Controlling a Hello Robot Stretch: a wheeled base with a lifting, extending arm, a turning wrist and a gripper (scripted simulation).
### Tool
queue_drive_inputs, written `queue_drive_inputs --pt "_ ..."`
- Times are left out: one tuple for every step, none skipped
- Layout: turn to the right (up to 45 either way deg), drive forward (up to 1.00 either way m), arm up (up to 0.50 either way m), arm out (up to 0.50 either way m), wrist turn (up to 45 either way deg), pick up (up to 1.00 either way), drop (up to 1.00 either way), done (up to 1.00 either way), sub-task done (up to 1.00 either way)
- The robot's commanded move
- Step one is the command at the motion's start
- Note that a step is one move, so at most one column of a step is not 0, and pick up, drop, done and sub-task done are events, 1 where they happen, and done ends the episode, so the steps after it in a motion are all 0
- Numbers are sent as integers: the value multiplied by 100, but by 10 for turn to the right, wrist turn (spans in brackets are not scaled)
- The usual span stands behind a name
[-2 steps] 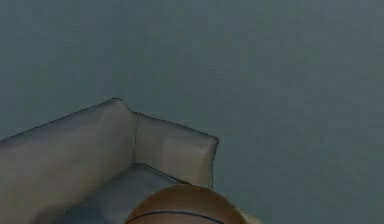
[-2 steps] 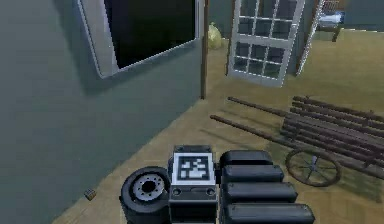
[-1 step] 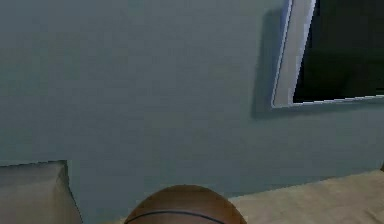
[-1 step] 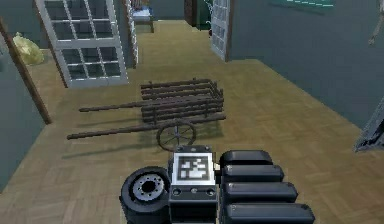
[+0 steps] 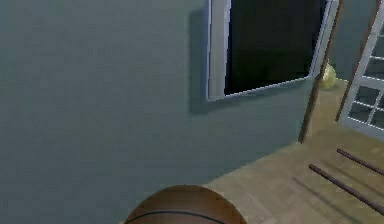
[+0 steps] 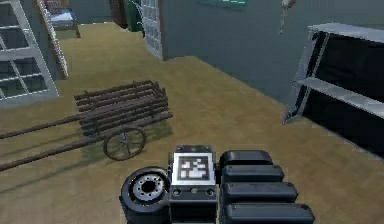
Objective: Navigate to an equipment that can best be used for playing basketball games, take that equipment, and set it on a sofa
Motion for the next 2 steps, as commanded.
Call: queue_drive_inputs --pt "-450 0 0 0 0 0 0 0 0" --pt "-180 0 0 0 0 0 0 0 0"
